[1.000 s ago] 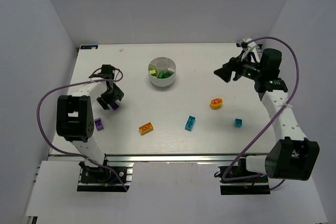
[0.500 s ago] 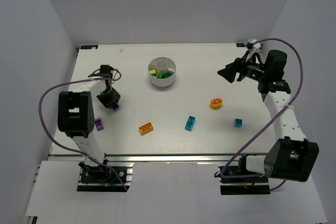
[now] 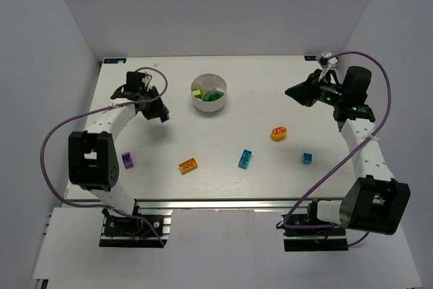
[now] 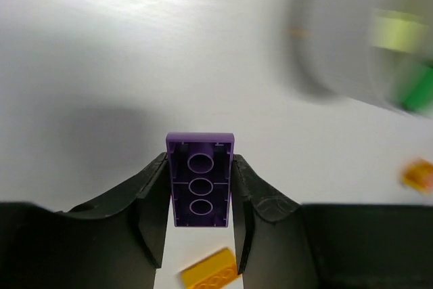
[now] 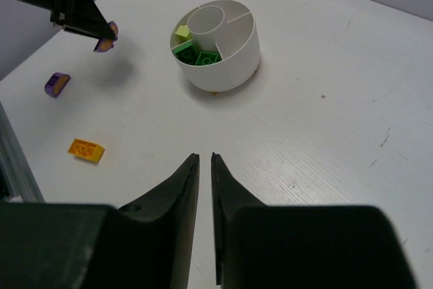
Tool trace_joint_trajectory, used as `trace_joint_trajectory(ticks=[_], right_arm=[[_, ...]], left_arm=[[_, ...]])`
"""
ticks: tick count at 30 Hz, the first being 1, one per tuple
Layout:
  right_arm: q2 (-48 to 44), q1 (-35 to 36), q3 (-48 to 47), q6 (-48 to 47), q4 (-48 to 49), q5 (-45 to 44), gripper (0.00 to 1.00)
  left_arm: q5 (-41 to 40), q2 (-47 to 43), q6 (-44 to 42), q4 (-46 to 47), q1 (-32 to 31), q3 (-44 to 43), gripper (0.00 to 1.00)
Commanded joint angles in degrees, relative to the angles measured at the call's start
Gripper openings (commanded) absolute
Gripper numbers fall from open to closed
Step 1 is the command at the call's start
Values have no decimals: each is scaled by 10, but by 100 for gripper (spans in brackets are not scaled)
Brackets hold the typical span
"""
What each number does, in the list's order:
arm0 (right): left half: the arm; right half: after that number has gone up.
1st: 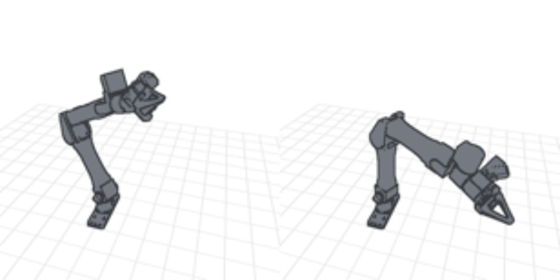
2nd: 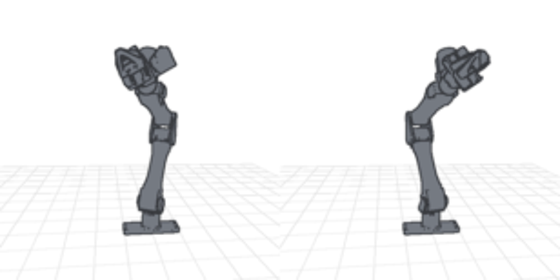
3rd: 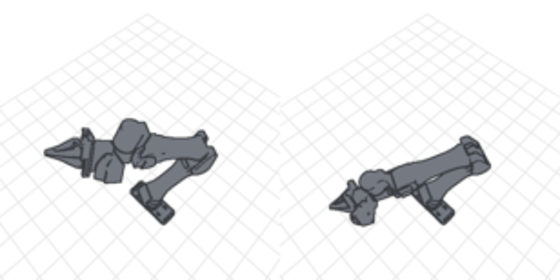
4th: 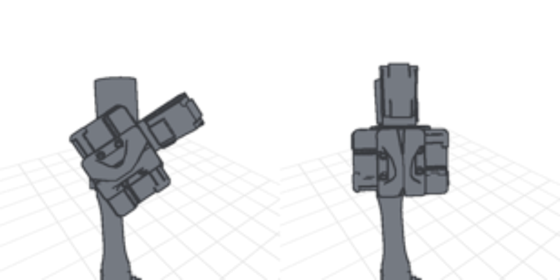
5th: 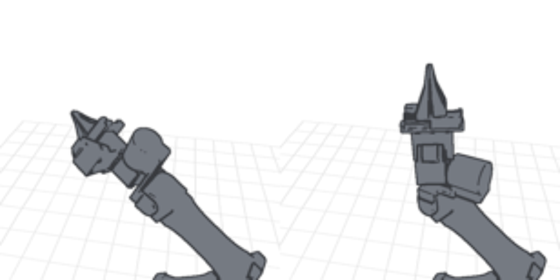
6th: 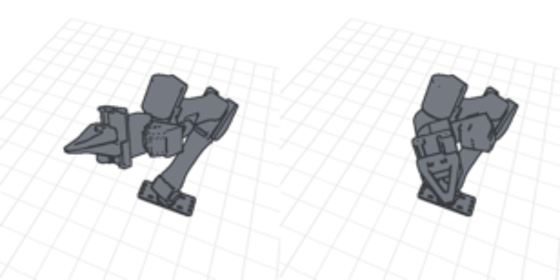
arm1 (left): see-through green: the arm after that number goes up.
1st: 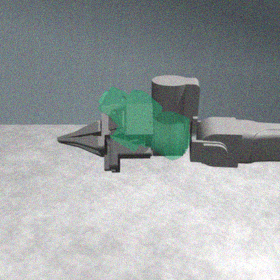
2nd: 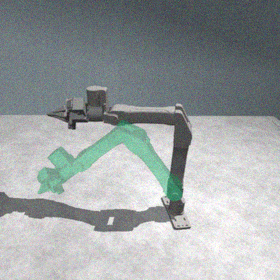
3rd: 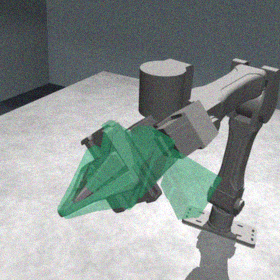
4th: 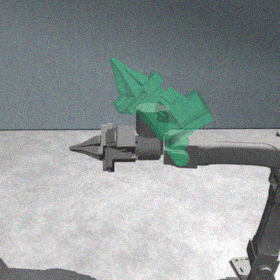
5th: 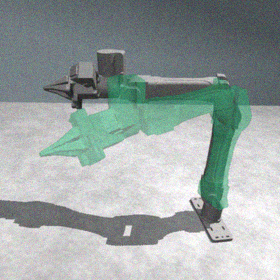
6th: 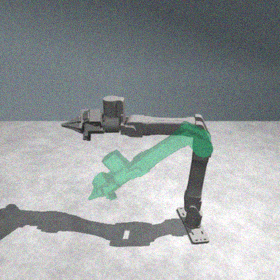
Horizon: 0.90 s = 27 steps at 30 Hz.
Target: Sort the legos into containers by color
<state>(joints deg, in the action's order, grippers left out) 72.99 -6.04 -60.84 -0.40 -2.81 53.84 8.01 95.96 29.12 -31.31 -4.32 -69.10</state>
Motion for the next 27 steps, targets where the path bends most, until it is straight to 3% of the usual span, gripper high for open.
trace_joint_trajectory(ticks=[1, 3, 9, 14, 19, 23, 27], right_arm=[[-1, -1, 3, -21, 18, 16, 16], [0, -2, 5, -29, 18, 18, 9], [8, -2, 12, -36, 21, 24, 9], [15, -1, 11, -36, 21, 28, 10], [15, -2, 12, -36, 21, 15, 10], [24, -1, 12, -36, 22, 15, 10], [27, -2, 12, -36, 21, 13, 10]], left_arm=[[214, -71, -86, 149, -48, -15, 0], [249, -78, -127, 206, -74, -29, 0], [331, -47, -269, 309, -144, -85, 0], [369, 74, -336, 344, -156, -193, 0], [299, 195, -311, 289, -170, -369, 0], [266, 246, -318, 331, -189, -390, 0], [178, 274, -312, 289, -199, -431, 0]])
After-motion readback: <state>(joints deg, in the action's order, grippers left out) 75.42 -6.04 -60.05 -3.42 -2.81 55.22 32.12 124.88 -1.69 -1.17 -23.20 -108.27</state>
